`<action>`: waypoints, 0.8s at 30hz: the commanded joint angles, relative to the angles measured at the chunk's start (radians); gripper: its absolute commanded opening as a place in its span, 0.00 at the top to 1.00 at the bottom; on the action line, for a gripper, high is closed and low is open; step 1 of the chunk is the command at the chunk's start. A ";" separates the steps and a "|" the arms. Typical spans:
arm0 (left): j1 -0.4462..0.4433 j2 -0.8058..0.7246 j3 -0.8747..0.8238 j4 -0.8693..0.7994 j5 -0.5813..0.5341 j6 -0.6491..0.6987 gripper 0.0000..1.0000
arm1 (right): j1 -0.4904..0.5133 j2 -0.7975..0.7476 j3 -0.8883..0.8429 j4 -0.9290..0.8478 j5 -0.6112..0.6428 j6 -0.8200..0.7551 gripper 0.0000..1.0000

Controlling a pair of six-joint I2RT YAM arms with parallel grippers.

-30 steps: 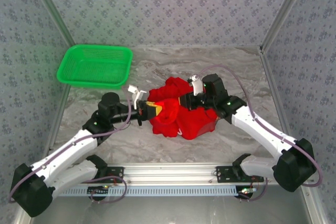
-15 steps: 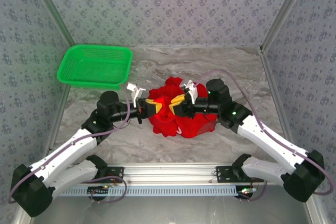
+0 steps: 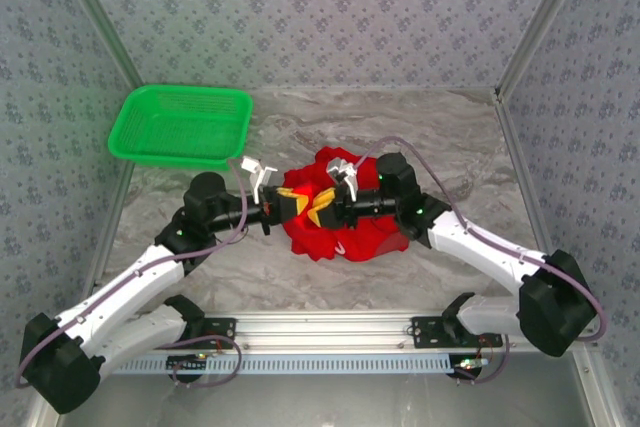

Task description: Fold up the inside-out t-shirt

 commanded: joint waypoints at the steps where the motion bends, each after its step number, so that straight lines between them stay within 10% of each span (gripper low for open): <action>1: 0.004 0.002 0.041 -0.002 0.006 -0.001 1.00 | 0.001 0.016 0.012 0.086 -0.059 0.034 0.66; 10: 0.005 0.007 0.051 -0.058 -0.075 0.012 1.00 | -0.006 -0.054 -0.017 0.032 -0.051 0.044 0.98; 19: 0.003 0.044 0.082 -0.181 -0.281 0.036 1.00 | -0.020 -0.161 0.053 -0.261 0.057 -0.082 1.00; 24: 0.005 0.076 0.116 -0.251 -0.348 0.064 0.71 | -0.012 -0.146 0.127 -0.296 0.175 -0.024 1.00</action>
